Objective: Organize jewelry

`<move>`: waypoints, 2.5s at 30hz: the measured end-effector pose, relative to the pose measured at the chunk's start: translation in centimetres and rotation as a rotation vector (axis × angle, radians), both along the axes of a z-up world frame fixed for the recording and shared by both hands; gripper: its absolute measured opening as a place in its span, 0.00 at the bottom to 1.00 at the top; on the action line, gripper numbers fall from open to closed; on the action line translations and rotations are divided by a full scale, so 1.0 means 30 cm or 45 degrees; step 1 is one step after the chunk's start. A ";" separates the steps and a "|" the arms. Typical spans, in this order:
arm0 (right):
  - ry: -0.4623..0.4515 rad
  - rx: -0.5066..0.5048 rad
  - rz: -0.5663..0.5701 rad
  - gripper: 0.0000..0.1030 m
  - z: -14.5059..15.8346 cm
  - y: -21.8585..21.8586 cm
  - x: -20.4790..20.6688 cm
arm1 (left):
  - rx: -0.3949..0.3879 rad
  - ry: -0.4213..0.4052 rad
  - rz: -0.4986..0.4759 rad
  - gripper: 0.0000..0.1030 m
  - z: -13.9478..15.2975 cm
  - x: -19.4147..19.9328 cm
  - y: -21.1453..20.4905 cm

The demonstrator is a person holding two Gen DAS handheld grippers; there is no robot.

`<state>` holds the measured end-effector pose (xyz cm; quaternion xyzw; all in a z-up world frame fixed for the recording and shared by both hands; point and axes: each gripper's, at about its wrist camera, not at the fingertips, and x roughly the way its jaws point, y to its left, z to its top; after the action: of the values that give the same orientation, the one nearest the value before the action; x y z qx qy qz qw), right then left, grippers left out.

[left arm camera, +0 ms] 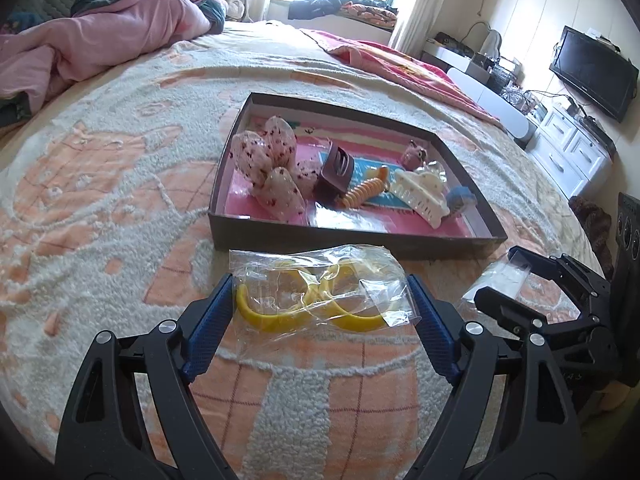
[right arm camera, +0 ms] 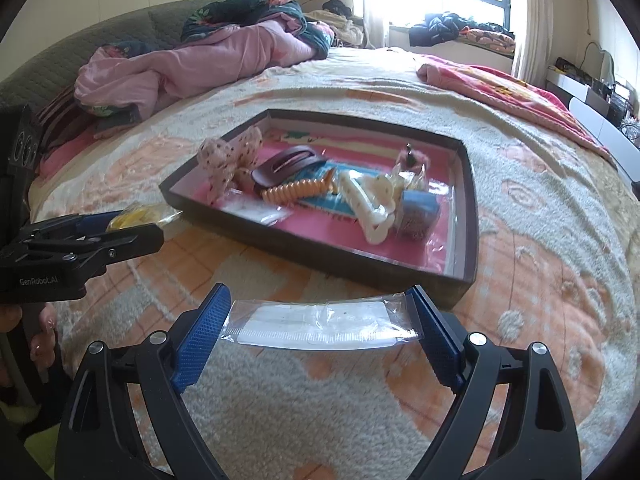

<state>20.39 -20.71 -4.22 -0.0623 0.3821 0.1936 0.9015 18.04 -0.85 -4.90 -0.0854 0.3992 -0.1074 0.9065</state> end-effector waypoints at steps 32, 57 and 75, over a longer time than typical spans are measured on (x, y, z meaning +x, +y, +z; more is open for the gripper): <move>-0.044 -0.029 -0.160 0.84 0.028 -0.097 0.283 | 0.052 -0.044 -0.068 0.73 0.030 0.310 -0.081; -0.062 -0.119 -0.014 0.85 -0.029 0.069 0.369 | 0.060 0.015 -0.016 0.73 -0.048 0.428 -0.023; -0.131 -0.038 -0.147 0.93 0.033 -0.028 0.201 | 0.064 -0.064 0.033 0.89 0.012 0.269 0.011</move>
<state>26.42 -21.54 -3.22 -0.0636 0.3410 0.1322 0.9285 26.11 -0.51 -4.53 -0.0651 0.3777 -0.0878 0.9195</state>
